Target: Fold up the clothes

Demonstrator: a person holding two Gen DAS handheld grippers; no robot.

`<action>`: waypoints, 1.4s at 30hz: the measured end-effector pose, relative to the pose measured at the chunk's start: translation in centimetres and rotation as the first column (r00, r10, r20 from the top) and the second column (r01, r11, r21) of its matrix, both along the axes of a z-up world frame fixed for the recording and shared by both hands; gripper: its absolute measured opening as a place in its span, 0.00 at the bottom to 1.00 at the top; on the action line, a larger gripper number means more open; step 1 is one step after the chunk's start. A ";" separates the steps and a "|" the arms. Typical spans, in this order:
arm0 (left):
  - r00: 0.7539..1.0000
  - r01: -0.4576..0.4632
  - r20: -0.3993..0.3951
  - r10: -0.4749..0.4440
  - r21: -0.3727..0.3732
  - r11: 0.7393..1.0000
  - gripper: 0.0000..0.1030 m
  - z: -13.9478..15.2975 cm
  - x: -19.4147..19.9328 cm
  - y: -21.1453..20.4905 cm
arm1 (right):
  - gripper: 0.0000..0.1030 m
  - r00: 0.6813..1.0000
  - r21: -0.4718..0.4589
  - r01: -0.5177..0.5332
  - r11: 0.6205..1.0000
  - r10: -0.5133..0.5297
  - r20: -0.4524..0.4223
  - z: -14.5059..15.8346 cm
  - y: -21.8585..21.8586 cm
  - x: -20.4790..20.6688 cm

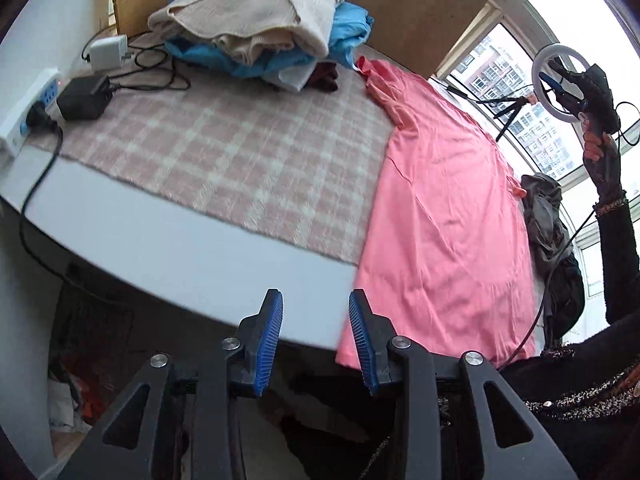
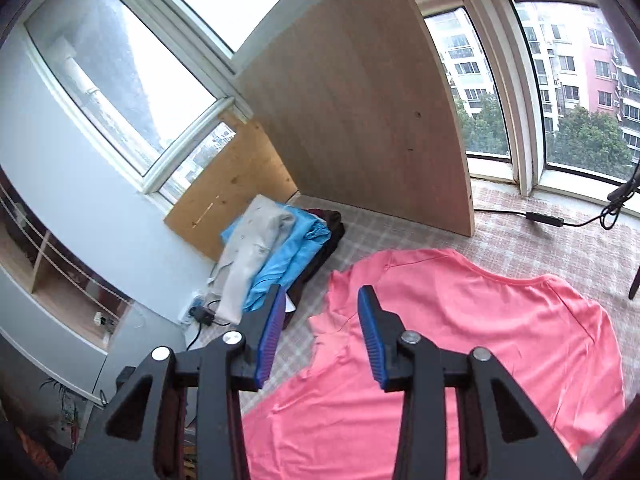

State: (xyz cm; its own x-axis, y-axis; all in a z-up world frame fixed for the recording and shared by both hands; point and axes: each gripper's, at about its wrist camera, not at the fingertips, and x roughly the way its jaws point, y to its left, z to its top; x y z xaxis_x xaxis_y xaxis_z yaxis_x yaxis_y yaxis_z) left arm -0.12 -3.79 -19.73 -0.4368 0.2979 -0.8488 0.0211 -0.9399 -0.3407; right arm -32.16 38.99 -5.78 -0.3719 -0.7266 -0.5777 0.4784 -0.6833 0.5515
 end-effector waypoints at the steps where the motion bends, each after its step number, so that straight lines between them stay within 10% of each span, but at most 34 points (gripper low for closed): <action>1: 1.000 0.005 0.003 -0.005 0.006 1.000 0.33 -0.4 1.1 0.3 | 0.46 1.000 0.020 0.003 1.000 -0.003 -0.012 0.8 0.0 1.6; 12: 0.997 0.077 -0.018 -0.078 -0.055 0.996 0.32 -3.9 4.3 4.3 | 0.48 0.999 0.311 -0.039 0.949 0.047 -0.021 -2.5 -10.4 8.5; 15: 0.997 0.065 -0.042 -0.068 -0.052 0.996 0.01 -4.0 4.3 4.5 | 0.49 0.995 0.392 -0.088 0.916 0.102 -0.015 -4.8 -14.7 7.6; 17: 0.997 0.049 -0.053 -0.051 -0.032 0.998 0.01 -3.7 4.6 4.4 | 0.51 0.990 0.432 -0.125 0.893 0.140 -0.003 -6.6 -18.2 6.0; 29: 0.996 -0.053 -0.060 0.058 0.086 0.995 0.01 -2.4 6.1 2.6 | 0.52 0.955 0.757 -0.274 0.594 0.261 0.141 -21.6 -32.6 -1.5; 31: 0.997 -0.048 -0.062 0.055 0.104 0.993 0.01 -2.2 6.2 2.5 | 0.52 0.957 0.730 -0.278 0.624 0.250 0.150 -21.5 -32.2 -2.2; 35: 0.998 -0.040 -0.052 0.045 0.097 0.994 0.01 -2.2 6.3 2.4 | 0.04 0.957 0.675 -0.281 0.682 0.253 0.143 -21.2 -31.0 -3.0; 42: 0.989 0.126 -0.094 -0.117 0.094 0.988 0.01 0.6 6.0 6.0 | 0.04 0.986 0.493 -0.164 0.855 0.139 0.089 -17.3 -25.1 -3.1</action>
